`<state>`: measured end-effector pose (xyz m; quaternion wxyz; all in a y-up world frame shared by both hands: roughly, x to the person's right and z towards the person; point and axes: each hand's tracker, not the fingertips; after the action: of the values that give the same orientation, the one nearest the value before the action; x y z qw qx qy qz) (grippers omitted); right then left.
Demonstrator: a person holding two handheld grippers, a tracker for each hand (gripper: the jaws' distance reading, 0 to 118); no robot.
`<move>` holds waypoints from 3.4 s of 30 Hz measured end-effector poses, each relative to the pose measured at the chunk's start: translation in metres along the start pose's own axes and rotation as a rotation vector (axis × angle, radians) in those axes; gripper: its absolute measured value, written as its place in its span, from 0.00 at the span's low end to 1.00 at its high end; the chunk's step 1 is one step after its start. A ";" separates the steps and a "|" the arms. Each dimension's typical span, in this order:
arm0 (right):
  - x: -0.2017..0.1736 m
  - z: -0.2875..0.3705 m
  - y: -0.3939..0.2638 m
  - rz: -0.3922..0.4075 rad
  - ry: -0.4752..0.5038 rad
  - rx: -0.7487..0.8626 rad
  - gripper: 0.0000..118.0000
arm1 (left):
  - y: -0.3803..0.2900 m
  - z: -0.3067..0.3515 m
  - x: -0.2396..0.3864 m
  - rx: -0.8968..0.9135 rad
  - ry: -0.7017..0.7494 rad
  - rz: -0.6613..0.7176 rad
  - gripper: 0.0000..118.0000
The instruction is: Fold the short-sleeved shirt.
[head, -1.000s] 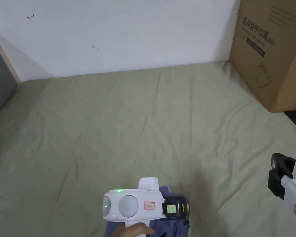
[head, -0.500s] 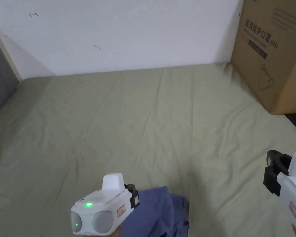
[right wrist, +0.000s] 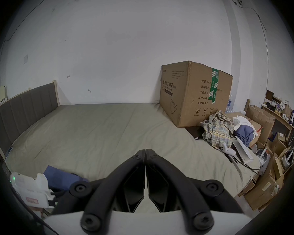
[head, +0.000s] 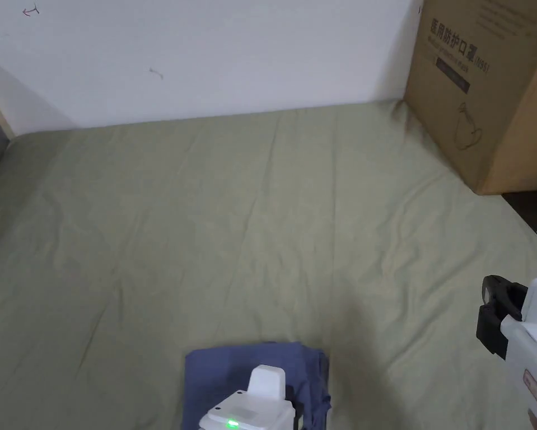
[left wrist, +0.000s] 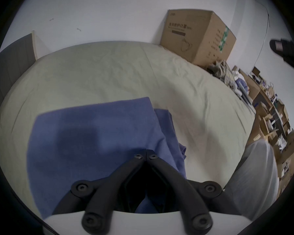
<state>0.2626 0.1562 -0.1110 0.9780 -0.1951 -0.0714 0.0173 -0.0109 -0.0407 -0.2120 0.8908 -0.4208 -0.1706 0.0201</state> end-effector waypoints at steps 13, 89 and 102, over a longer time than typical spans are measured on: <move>-0.008 0.012 0.015 0.007 0.015 0.038 0.00 | 0.048 0.059 -0.005 0.173 -0.042 0.057 0.00; -0.220 -0.118 -0.160 0.175 0.300 -0.304 0.00 | 0.054 0.096 -0.196 0.102 -0.093 0.488 0.85; -0.217 -0.110 -0.150 0.155 0.333 -0.293 0.00 | 0.020 0.014 -0.191 -0.108 -0.243 0.624 0.45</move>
<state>0.0648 -0.0373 -0.1823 0.9333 -0.3401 0.1041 0.0495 -0.1930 -0.0522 -0.2739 0.7913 -0.4936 -0.1394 0.3327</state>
